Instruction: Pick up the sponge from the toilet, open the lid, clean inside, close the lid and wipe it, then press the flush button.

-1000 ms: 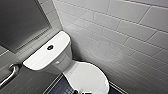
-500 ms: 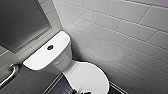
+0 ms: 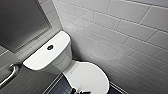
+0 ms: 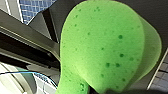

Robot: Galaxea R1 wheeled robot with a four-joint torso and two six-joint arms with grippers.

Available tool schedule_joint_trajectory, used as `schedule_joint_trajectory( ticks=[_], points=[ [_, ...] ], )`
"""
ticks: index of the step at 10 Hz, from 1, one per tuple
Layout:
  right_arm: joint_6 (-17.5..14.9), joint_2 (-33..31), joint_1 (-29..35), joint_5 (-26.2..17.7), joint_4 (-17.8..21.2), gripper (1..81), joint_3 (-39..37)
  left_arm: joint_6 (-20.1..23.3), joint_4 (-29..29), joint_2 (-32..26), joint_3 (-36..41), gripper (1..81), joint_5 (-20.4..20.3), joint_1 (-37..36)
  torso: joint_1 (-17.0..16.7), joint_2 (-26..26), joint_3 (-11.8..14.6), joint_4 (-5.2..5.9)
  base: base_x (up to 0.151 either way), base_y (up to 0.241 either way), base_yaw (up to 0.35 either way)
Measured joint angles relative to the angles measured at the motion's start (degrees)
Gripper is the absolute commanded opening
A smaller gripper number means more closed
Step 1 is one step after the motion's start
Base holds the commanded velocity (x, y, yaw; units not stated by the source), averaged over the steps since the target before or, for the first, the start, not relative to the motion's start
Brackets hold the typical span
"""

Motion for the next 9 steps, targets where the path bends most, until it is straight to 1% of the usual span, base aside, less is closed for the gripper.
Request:
schedule_joint_trajectory(
  ticks=[3,4,5,7,9],
  points=[
    [0.00,0.02,0.00,-0.15,0.00,1.0,0.00,-0.30,0.02,-0.16,0.00,81.1,-0.06,-0.02,0.00,0.00,0.00,0.00,0.000,0.000,0.000],
    [0.00,0.04,0.00,-0.22,0.00,1.0,-0.02,-1.11,0.02,-0.13,-0.22,81.1,-0.06,0.02,0.00,0.02,0.26,0.00,0.000,0.000,0.000],
    [0.00,0.04,-0.02,-0.34,0.00,1.0,-0.04,-2.07,0.02,0.04,-0.83,81.1,0.66,0.16,0.00,0.02,1.27,0.00,0.000,0.000,0.000],
    [0.00,0.04,-0.05,-0.41,-0.02,1.0,-0.11,-2.95,0.02,-0.20,-1.11,81.1,1.12,1.07,0.00,0.02,4.72,0.00,0.000,0.000,0.000],
    [0.00,0.24,-0.27,-0.85,-0.11,1.0,-0.26,-2.97,0.00,-0.20,-1.19,81.1,1.26,1.38,-0.02,0.02,5.86,0.00,0.000,0.000,0.000]
  ],
)
